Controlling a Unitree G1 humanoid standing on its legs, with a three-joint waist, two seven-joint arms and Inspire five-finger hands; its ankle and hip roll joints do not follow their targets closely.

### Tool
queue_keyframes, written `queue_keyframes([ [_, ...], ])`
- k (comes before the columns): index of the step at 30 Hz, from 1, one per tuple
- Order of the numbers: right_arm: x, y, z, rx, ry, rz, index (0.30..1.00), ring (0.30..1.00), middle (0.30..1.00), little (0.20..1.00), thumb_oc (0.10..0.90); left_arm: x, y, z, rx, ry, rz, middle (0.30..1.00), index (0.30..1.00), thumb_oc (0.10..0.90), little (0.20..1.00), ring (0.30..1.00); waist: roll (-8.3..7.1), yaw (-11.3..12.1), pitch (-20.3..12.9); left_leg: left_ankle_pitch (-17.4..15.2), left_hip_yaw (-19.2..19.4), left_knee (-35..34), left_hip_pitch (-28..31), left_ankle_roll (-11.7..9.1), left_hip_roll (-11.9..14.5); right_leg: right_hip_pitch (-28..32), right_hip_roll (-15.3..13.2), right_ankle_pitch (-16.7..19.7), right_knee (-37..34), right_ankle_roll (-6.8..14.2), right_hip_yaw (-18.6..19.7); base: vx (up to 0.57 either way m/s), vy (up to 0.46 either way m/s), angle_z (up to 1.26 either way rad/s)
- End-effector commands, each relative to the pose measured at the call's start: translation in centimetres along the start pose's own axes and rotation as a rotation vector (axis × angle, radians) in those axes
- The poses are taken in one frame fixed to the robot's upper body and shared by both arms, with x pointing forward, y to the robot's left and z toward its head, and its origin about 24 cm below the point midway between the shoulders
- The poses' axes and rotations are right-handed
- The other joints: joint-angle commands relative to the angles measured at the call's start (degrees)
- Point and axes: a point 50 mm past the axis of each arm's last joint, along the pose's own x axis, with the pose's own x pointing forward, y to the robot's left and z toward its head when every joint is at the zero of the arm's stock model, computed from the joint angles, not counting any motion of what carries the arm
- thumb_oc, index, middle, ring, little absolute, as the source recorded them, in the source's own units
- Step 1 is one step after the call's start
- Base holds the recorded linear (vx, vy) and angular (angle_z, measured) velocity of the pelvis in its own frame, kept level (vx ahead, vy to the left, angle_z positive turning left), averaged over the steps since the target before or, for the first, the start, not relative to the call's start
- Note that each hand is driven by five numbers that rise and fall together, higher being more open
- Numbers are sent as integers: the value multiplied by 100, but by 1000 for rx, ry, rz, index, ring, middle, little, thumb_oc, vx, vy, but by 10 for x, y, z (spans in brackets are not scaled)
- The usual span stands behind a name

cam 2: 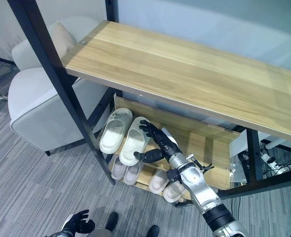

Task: Arrange the slippers neatly on the shoe rack.

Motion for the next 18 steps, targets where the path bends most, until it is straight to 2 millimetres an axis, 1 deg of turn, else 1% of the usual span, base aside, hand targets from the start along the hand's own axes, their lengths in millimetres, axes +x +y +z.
queue_keyframes([
  [1,-1,-11,37,-40,-201,-12,900,900,900,900,800,-9,-30,-28,115,105,-144,900,900,800,900,900,-52,-2,-334,-348,361,-67,54,-174,110,204,-182,-299,22,436,-22,0,0,0],
  [5,0,-10,36,-59,-196,-14,900,900,900,900,800,-9,-30,-28,115,101,-142,900,900,800,900,900,-55,-7,-327,-350,364,-67,59,-170,115,203,-180,-300,22,433,-13,8,-1,-3],
  [6,1,-9,36,-95,-189,-16,900,900,900,900,800,-9,-30,-28,112,102,-141,900,900,800,900,900,-57,-5,-326,-350,366,-67,59,-168,120,207,-176,-304,21,433,-14,0,0,0],
  [9,4,-9,38,-125,-196,-30,900,900,900,900,800,-9,-31,-28,110,102,-137,900,900,800,900,900,-51,-2,-320,-355,372,-67,68,-162,114,215,-173,-309,21,429,-11,0,0,0],
  [12,4,-11,48,-140,-240,-38,900,900,900,900,800,-8,-29,-27,101,100,-129,900,900,800,900,900,-52,-10,-316,-351,375,-67,66,-160,113,218,-170,-315,23,423,-3,0,0,0],
  [13,4,-11,48,-140,-240,-38,900,900,900,900,800,-8,-30,-27,101,100,-129,900,900,800,900,900,-51,-9,-315,-351,374,-67,67,-160,114,219,-170,-315,23,423,-3,0,0,0],
  [14,1,-13,55,-151,-271,-44,900,900,900,900,800,-9,-29,-27,97,104,-125,900,900,800,900,900,-53,-25,-315,-358,367,-67,75,-157,109,224,-168,-319,26,421,-8,0,0,0],
  [17,-5,-17,67,-145,-328,-55,900,900,900,900,800,-9,-29,-29,86,108,-122,900,900,800,900,900,-52,-60,-320,-364,359,-67,80,-154,107,233,-168,-319,33,421,-2,0,0,0],
  [18,-6,-17,67,-145,-327,-55,900,900,900,900,800,-9,-29,-29,86,108,-123,900,900,800,900,900,-51,-57,-320,-364,358,-67,80,-154,107,234,-168,-320,33,421,-4,0,0,0],
])
